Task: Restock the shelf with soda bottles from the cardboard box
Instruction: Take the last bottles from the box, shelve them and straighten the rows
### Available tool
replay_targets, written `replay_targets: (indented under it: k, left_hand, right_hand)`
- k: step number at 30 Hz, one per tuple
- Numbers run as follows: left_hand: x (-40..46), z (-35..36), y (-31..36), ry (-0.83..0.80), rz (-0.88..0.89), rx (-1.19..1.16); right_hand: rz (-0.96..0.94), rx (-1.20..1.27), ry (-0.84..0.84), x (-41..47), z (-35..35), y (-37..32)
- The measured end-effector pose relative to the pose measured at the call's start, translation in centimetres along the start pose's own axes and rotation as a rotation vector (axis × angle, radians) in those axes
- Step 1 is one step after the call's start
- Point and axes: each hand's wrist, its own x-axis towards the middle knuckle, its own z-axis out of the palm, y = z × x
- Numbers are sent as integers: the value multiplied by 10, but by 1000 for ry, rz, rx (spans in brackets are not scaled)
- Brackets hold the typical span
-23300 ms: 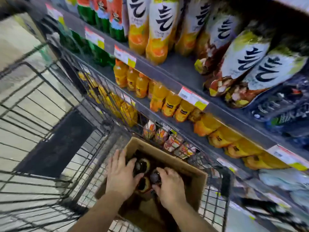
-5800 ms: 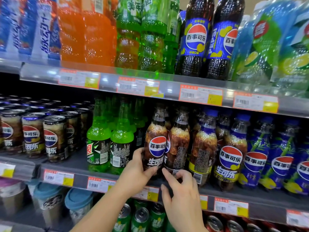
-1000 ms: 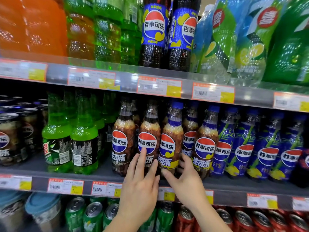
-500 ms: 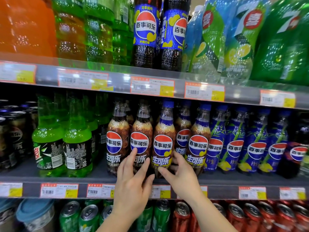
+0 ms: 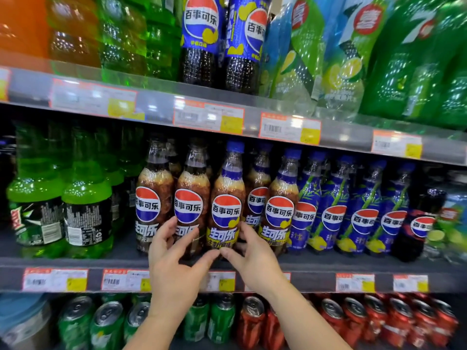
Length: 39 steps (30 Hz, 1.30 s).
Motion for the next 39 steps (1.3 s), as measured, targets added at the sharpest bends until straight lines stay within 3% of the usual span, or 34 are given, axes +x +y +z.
replay_targets:
  k: [3,7,10,13,19,24,33,39]
  left_hand:
    - [2,-1,14,44,-93,-3]
    - [-8,9,50,153,-175,-80]
    - [-24,40,79,25,-170,-176]
    - [-30,80,92,-260,-301,-292]
    - [-18,96,93,-461,-409,-480]
    - [-21,80,85,-449,-388,-559]
    - [-25,80,87,-529,-390,-542]
    - [-33,84,93,-343,-366,-514]
  right_hand:
    - [-42,19,17,-7,-4,1]
    - [-100,-8,295,-27,-44,12]
    - [-82,-95,433,-22,-75,33]
    - [-18,-209,313,-14,-83,47]
    - [-81,-140,279,-8,-78,56]
    - [-131,-171,192,-9,-69,46]
    - [-133,-106,182,-12,-82,55]
    - [-141,-108,216,-16,-91,59]
